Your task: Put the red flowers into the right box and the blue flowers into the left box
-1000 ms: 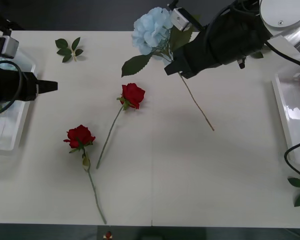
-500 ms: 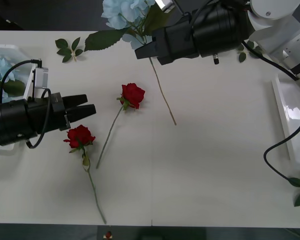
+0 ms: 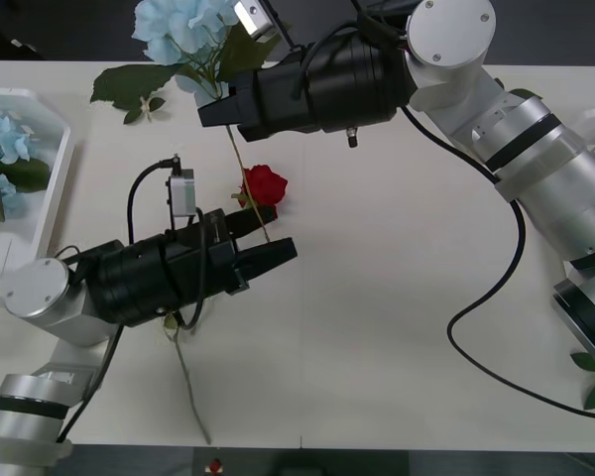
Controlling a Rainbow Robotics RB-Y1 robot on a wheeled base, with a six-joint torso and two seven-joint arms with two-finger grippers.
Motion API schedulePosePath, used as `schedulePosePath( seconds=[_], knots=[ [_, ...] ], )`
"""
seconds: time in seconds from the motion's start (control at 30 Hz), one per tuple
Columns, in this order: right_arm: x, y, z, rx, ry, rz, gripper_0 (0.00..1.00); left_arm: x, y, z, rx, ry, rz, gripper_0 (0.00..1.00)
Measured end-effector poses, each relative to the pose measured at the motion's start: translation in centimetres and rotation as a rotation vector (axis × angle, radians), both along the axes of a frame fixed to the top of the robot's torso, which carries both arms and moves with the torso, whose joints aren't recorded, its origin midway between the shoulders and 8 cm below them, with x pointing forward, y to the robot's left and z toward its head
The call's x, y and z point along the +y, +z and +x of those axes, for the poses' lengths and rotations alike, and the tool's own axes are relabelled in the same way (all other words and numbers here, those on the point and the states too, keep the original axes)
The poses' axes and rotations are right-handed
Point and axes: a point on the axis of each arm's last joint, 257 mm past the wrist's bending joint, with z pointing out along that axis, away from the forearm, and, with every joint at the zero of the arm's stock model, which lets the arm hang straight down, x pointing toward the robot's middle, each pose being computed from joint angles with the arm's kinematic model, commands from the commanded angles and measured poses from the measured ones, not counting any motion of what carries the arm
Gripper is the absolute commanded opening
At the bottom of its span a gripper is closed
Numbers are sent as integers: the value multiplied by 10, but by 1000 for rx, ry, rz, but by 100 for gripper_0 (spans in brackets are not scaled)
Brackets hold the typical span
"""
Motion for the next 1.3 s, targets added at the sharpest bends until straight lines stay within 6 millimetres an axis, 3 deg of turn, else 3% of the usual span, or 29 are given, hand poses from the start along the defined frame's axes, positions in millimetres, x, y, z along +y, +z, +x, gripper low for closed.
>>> schedulePosePath(
  seconds=[0.03,0.07,0.1,0.13,0.17,0.73,0.93,1.03,1.13,1.3],
  knots=[
    [0,1,1,-2,-4,4,0,-5,1,0,4,0,-10,93],
    [0,2,2,-3,-8,7,0,-9,2,0,7,1,-18,71],
    [0,2,3,-4,-10,8,0,-11,3,1,10,4,-24,34],
    [0,2,3,-4,-11,9,0,-13,3,2,12,9,-29,7],
    [0,3,3,-5,-12,10,0,-14,3,3,14,14,-32,0],
    [1,5,6,-9,-22,19,1,-7,4,18,26,76,-42,0],
    [1,6,8,-12,-28,24,68,-4,5,25,30,107,-46,0],
    [1,10,13,-19,-46,38,92,1,2,27,27,115,-31,0],
    [1,10,13,-20,-47,39,100,17,-4,33,17,136,11,0],
    [0,12,14,-55,-39,41,100,70,-8,39,85,149,66,0]
  ],
)
